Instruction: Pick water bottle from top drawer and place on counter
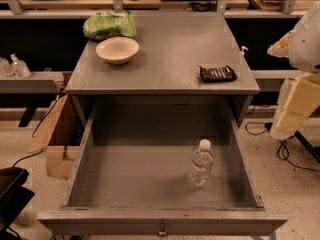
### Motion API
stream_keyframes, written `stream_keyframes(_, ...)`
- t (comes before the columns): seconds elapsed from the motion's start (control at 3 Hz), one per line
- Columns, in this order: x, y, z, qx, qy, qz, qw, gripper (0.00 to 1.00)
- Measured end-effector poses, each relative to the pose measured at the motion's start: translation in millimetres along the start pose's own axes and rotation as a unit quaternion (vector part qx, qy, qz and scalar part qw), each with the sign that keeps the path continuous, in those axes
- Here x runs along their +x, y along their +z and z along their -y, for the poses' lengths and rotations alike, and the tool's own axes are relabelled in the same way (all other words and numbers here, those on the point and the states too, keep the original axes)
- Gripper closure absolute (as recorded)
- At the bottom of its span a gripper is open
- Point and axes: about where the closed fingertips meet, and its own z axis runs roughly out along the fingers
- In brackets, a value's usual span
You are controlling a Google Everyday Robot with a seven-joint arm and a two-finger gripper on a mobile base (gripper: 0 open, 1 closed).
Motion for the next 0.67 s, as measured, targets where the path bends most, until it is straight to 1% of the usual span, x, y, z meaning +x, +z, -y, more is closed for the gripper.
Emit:
stream_keyframes(0.33, -1.6, 17.8, 0.3, -0.006, -0.001, 0.012, 0.9999, 0.00)
stream_keyframes(0.67, -3.2, 40.8, 3.3, -0.010, -0.005, 0.075, 0.9971, 0.00)
